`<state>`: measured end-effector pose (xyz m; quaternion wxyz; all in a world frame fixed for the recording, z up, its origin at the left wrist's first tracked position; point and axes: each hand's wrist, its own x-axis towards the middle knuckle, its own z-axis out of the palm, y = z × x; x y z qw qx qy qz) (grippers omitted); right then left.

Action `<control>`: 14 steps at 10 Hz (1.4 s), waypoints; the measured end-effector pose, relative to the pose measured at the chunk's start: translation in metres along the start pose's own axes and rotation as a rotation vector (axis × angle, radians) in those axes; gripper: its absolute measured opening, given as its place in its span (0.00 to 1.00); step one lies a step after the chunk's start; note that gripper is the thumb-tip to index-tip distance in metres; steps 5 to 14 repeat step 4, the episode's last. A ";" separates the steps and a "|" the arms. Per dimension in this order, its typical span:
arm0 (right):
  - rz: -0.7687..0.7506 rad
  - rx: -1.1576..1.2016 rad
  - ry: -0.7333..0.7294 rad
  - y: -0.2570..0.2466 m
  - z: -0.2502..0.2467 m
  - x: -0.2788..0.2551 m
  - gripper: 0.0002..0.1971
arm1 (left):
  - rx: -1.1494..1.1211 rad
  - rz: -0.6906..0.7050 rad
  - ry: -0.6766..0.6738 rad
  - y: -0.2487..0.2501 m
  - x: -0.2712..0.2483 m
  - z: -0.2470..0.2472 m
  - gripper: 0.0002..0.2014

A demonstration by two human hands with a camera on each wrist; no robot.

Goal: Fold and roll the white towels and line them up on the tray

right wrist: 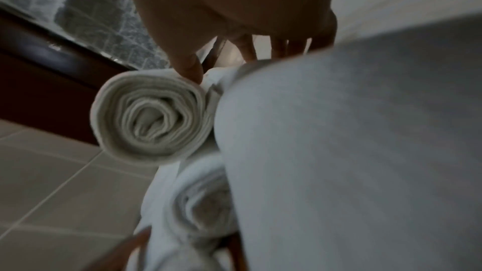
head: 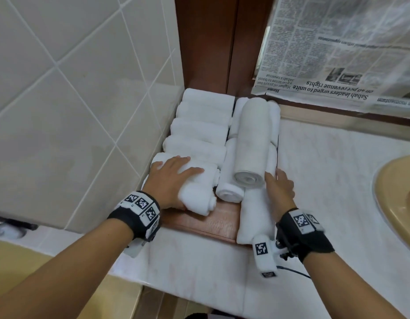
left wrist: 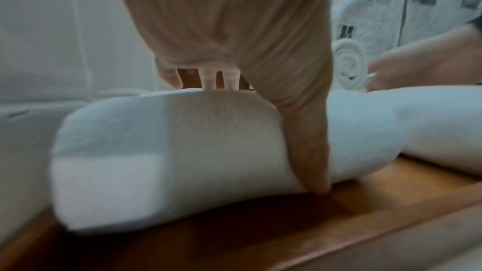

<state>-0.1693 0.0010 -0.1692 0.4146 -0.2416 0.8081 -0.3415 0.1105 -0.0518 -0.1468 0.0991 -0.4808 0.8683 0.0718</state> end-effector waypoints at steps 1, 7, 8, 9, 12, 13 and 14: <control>-0.055 -0.032 -0.022 0.000 0.008 0.006 0.28 | -0.073 -0.053 0.025 0.004 0.006 0.001 0.53; -0.007 0.180 -0.149 -0.058 -0.019 0.052 0.34 | -0.351 -0.081 -0.118 0.018 0.009 -0.013 0.50; -0.007 0.180 -0.149 -0.058 -0.019 0.052 0.34 | -0.351 -0.081 -0.118 0.018 0.009 -0.013 0.50; -0.007 0.180 -0.149 -0.058 -0.019 0.052 0.34 | -0.351 -0.081 -0.118 0.018 0.009 -0.013 0.50; -0.007 0.180 -0.149 -0.058 -0.019 0.052 0.34 | -0.351 -0.081 -0.118 0.018 0.009 -0.013 0.50; -0.007 0.180 -0.149 -0.058 -0.019 0.052 0.34 | -0.351 -0.081 -0.118 0.018 0.009 -0.013 0.50; -0.007 0.180 -0.149 -0.058 -0.019 0.052 0.34 | -0.351 -0.081 -0.118 0.018 0.009 -0.013 0.50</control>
